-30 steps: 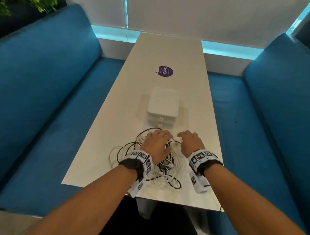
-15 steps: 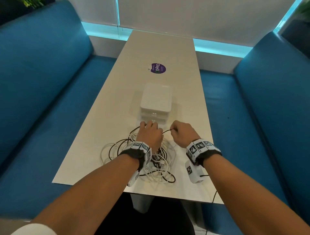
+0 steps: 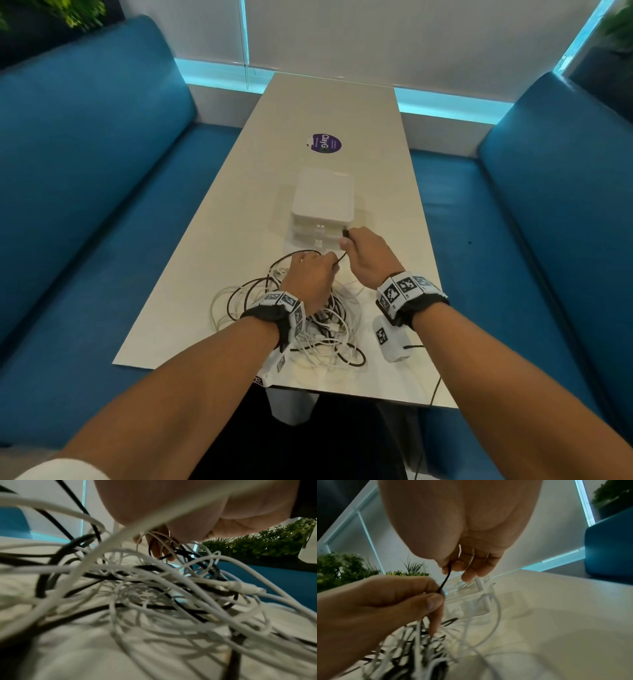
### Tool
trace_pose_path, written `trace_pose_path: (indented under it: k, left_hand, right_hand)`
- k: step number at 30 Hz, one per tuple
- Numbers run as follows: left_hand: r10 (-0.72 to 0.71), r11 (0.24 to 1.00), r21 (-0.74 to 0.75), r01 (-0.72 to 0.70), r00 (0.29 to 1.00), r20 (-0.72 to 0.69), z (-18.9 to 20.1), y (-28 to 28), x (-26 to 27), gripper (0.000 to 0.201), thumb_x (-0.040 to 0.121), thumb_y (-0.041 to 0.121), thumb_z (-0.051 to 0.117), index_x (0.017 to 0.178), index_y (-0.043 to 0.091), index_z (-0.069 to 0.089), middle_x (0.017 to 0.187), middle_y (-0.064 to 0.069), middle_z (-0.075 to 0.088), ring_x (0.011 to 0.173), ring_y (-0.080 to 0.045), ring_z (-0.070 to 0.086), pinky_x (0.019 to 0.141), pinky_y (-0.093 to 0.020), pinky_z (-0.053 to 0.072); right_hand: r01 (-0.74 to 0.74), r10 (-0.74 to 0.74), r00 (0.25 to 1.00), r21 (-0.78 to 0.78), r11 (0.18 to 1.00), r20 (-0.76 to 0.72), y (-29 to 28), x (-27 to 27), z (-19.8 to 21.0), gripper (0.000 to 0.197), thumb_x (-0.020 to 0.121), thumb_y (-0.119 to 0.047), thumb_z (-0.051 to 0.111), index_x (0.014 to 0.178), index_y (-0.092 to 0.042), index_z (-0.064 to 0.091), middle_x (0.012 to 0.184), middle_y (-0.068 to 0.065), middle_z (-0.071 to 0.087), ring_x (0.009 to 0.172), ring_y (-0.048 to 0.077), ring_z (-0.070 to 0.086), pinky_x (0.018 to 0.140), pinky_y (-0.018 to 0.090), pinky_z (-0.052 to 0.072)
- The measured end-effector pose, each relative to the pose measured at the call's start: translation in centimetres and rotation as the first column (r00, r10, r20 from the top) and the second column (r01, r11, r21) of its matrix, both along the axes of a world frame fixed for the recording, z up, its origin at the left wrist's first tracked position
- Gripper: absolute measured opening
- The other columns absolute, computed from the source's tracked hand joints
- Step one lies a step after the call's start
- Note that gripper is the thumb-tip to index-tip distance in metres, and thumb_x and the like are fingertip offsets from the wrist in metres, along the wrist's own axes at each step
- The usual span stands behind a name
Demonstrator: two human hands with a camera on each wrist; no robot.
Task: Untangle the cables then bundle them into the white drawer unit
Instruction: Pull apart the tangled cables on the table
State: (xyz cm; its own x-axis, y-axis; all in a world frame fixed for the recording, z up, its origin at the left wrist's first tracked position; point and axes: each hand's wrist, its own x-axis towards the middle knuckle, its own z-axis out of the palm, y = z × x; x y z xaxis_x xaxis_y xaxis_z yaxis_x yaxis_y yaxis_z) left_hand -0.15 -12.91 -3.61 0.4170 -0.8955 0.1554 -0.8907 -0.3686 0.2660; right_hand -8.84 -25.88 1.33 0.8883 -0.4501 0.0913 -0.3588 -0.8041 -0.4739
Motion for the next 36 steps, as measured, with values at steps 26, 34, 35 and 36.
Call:
trace_pose_path:
  k: [26,34,35,36]
  left_hand:
    - [-0.267,0.964,0.069,0.258,0.935,0.235,-0.3,1.0,0.6,0.027,0.094,0.016,0.048,0.114,0.007,0.063,0.109,-0.013,0.065,0.102,-0.032,0.054,0.097,-0.042,0.042]
    - [-0.212,0.977,0.066,0.201,0.918,0.336,-1.2,2.4,1.6,0.033,0.097,0.04,0.042,0.093,0.018,0.067,0.092,-0.003,0.063,0.096,-0.029,0.053,0.1,-0.045,0.038]
    - [-0.219,0.976,0.072,0.207,0.913,0.345,-1.3,2.4,1.6,0.032,0.098,0.038,0.043,0.095,0.019,0.068,0.095,-0.003,0.063,0.099,-0.029,0.054,0.101,-0.045,0.038]
    - [-0.226,0.974,0.087,0.209,0.912,0.343,-1.3,2.3,1.6,0.031,0.099,0.036,0.043,0.097,0.02,0.068,0.099,-0.003,0.063,0.102,-0.028,0.053,0.102,-0.045,0.037]
  right_hand:
    - [-0.16,0.17,0.976,0.087,0.983,-0.136,4.3,-0.7,1.2,0.027,0.103,-0.035,0.041,0.108,-0.012,0.054,0.089,0.01,0.067,0.081,0.026,0.061,0.072,0.037,0.047]
    - [-0.001,-0.034,0.972,-0.15,0.989,-0.232,0.5,-4.0,0.7,0.025,0.105,-0.029,0.036,0.114,-0.009,0.047,0.08,0.011,0.052,0.069,0.032,0.05,0.062,0.036,0.037]
    - [0.025,-0.071,0.963,-0.178,0.984,-0.259,0.1,-4.3,0.6,0.026,0.105,-0.029,0.035,0.114,-0.008,0.047,0.083,0.014,0.054,0.07,0.033,0.051,0.063,0.037,0.039]
    - [0.035,-0.096,0.952,-0.208,0.978,-0.29,0.0,-4.4,0.5,0.026,0.106,-0.029,0.034,0.115,-0.008,0.046,0.088,0.017,0.056,0.071,0.033,0.051,0.063,0.037,0.041]
